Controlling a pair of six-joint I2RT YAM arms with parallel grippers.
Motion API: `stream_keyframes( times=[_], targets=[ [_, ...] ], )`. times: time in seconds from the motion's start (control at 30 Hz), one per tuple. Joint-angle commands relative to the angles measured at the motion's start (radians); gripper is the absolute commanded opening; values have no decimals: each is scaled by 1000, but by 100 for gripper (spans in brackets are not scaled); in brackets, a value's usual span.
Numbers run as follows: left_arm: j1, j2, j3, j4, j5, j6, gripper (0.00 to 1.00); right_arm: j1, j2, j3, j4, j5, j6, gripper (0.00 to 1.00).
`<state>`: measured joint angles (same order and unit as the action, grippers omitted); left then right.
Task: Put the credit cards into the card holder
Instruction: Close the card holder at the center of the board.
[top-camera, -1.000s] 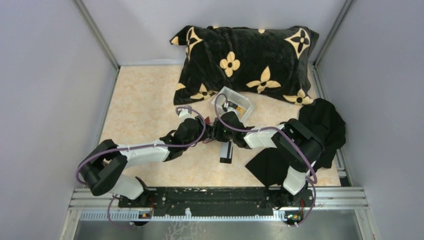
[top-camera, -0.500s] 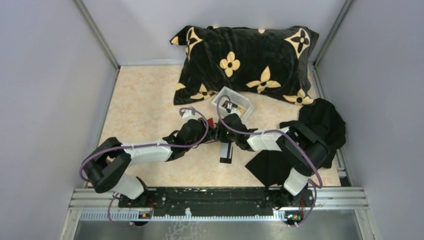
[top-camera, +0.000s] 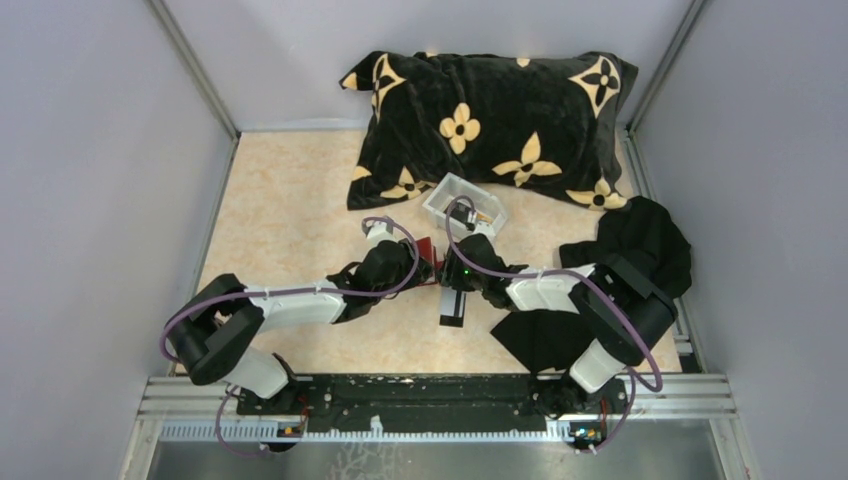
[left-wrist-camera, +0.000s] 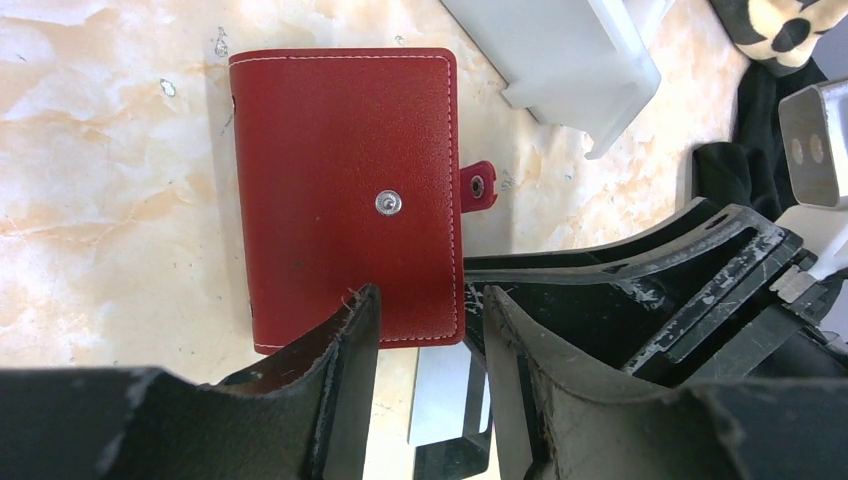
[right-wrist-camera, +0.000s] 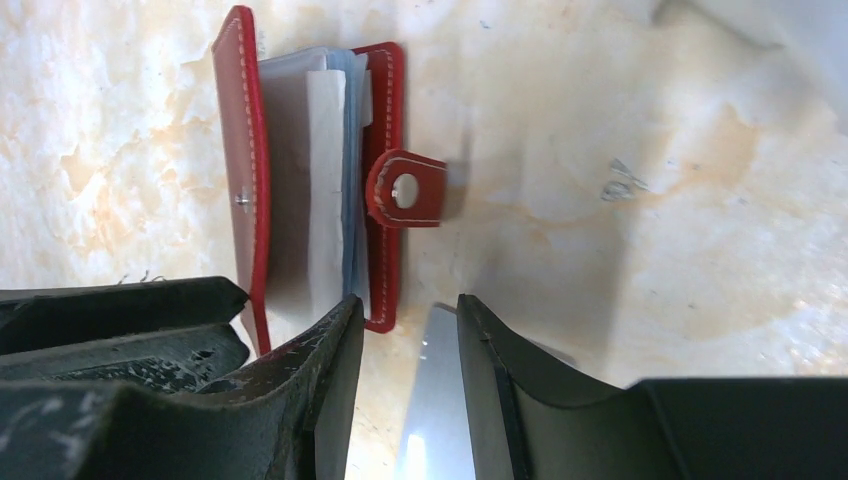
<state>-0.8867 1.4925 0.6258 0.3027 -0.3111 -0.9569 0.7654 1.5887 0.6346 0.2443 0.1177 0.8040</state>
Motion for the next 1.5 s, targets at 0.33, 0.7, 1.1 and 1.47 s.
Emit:
stream_keyframes(
  times=[0.33,0.7,1.1,1.47],
  targets=[
    [-18,41,8,-9,36,-5,49,-15,-92,-86,-220,85,-32,41],
    [-37,96,35,-14,37,-4,48,-15,-169,-18,-250,133,-86,40],
    [-41,101,35,-20,20,8,48,-15,-130,157,-264,143,-177,40],
    [-41,100,34,-20,19,12,48,-15,-36,269,-290,134,-210,40]
  ],
)
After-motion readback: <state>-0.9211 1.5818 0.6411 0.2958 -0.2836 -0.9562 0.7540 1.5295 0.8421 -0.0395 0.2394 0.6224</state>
